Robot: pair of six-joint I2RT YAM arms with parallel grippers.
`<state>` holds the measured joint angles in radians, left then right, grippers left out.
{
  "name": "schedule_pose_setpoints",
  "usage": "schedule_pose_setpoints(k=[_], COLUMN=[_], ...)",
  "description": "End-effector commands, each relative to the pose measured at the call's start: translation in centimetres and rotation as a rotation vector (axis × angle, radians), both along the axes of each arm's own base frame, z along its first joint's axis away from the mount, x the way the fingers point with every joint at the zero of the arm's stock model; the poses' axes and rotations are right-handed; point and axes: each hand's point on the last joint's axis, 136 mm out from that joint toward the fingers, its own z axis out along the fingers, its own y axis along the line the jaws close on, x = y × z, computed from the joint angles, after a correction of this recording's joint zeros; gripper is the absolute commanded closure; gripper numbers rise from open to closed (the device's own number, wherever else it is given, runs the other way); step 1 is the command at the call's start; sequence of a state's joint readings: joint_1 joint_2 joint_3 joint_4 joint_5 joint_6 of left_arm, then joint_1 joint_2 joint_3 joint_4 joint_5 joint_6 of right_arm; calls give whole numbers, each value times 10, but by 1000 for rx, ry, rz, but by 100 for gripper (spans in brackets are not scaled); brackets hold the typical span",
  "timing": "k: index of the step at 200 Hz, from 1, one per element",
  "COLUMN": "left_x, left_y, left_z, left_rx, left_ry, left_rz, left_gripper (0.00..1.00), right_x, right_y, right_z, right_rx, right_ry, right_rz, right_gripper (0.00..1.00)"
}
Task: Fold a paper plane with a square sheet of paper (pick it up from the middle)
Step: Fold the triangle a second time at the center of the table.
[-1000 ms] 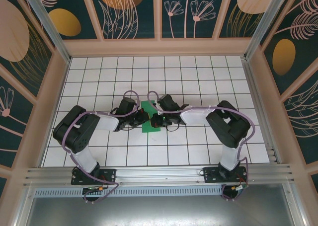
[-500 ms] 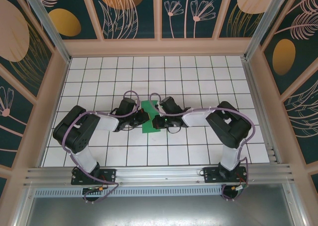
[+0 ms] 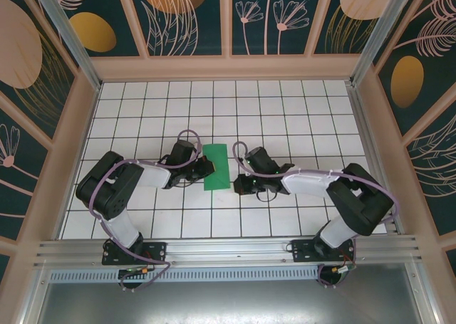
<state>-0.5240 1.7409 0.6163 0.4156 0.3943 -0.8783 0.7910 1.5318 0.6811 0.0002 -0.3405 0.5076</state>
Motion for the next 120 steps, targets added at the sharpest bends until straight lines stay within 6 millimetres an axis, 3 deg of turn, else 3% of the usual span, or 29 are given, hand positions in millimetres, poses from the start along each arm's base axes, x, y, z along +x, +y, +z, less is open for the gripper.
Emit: schedule_pose_setpoints(k=[1,42,101,105,120], left_x=[-25,-14,-9,-6,-2], left_y=[27,19,12,10,9], left_z=[-46,-28,-11,0,7], left_rx=[170,132,81,65,51], left_ry=[109,58,14,-12,-32], left_rz=[0,-3,-2,-2,4], left_gripper=[100,100,97,97,95], right_x=[25,50,38,37,34], right_y=[15,33,40,40,37], right_z=[33,22,-8,-10,-16], right_rx=[77,104,85,82,60], right_ry=[-77,-56,24,28,39], right_rz=[-37,-72,-6,-3,5], right_gripper=[100,100,100,100,100])
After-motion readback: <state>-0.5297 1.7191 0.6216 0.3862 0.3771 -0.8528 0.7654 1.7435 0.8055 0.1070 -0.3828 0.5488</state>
